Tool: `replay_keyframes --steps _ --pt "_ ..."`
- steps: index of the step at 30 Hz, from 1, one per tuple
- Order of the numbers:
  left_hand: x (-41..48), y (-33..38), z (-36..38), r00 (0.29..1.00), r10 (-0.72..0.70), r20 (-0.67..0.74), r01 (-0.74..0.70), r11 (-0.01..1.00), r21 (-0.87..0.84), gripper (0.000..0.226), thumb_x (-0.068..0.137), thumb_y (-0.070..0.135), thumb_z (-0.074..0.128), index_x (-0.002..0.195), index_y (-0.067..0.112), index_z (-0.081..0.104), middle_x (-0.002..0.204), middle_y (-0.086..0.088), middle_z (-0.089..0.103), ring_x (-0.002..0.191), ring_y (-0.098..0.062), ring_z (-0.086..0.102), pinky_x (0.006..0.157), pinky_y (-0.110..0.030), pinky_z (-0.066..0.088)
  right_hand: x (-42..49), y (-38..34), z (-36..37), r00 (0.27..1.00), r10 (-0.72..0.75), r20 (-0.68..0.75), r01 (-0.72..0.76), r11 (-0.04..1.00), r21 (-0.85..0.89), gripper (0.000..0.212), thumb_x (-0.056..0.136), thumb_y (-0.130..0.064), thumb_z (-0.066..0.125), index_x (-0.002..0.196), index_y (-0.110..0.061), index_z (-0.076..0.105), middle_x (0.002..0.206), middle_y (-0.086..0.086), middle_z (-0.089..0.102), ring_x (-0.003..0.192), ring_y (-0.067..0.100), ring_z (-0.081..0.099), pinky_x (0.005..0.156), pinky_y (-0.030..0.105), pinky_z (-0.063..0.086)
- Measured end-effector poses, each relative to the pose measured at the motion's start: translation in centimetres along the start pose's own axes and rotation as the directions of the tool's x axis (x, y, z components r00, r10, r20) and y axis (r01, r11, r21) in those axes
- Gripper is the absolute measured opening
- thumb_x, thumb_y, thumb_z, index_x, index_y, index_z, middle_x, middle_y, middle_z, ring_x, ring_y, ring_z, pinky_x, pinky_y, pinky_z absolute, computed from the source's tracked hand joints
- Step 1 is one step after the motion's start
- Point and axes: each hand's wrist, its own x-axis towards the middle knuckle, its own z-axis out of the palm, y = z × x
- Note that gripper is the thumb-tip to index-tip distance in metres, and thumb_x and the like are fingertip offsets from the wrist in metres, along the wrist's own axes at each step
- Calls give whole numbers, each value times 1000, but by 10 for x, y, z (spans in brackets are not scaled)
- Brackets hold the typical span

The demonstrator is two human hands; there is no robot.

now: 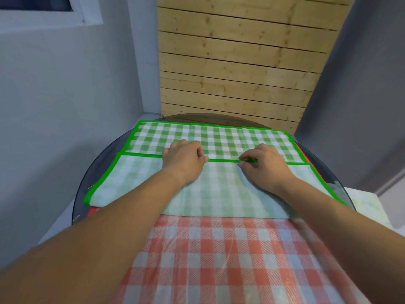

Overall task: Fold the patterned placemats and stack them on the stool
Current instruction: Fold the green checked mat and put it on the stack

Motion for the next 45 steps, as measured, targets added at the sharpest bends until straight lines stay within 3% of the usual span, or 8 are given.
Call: replay_keyframes --steps 4,11,16,22,25,30,34,45 --pt "-4 -2 8 997 32 -66 -30 999 25 14 99 45 50 90 34 54 102 8 52 102 -19 42 89 -34 28 31 11 -11 993 121 5 -119 972 201 24 93 -33 64 111 -19 70 99 0 70 89 19 61 78 28 45" --pt "-5 -7 14 991 61 -117 -62 998 -1 9 98 44 52 93 36 53 100 12 50 101 -15 42 94 -34 31 105 34 -5 967 254 5 -248 942 225 36 90 -38 69 119 -17 69 104 0 70 90 21 64 80 26 46" --pt "-4 -10 16 989 56 -139 -60 998 -30 9 96 46 55 91 39 54 98 15 49 98 -13 42 90 -31 27 133 32 0 952 268 148 -297 923 243 38 88 -40 72 118 -19 62 58 -3 67 40 11 57 40 18 41" --pt "-3 -11 16 989 39 -141 -45 998 -43 9 95 48 56 93 39 55 97 16 49 100 -12 43 90 -30 26 148 36 0 963 250 102 -269 926 267 49 79 -38 81 121 -21 64 106 0 67 85 14 65 73 27 51" --pt "-3 -11 16 990 33 -139 -39 998 -45 10 95 48 57 93 38 56 98 16 49 101 -12 44 91 -30 27 147 34 -4 971 223 89 -240 925 296 32 80 -34 81 107 -22 68 90 -1 67 71 13 65 61 24 51" --pt "-2 -11 16 991 23 -132 -28 999 -37 14 93 52 57 92 38 57 99 15 51 102 -13 45 95 -34 31 143 33 -8 986 166 -3 -164 977 135 17 85 -44 74 78 -29 70 81 -9 69 90 20 62 100 47 42" --pt "-3 -10 14 991 25 -130 -29 999 -33 17 91 55 58 91 38 57 100 14 52 103 -13 44 94 -34 31 135 24 -19 991 105 -84 -100 993 62 20 90 -48 65 83 -29 70 88 -11 68 93 15 56 94 38 25" --pt "-10 15 -10 998 62 31 -67 978 195 36 98 58 45 100 28 64 106 3 56 104 -21 51 89 -37 41 73 -15 -79 975 -5 -223 -17 995 -97 17 90 -47 63 85 -32 68 95 -11 71 104 20 58 99 37 22"
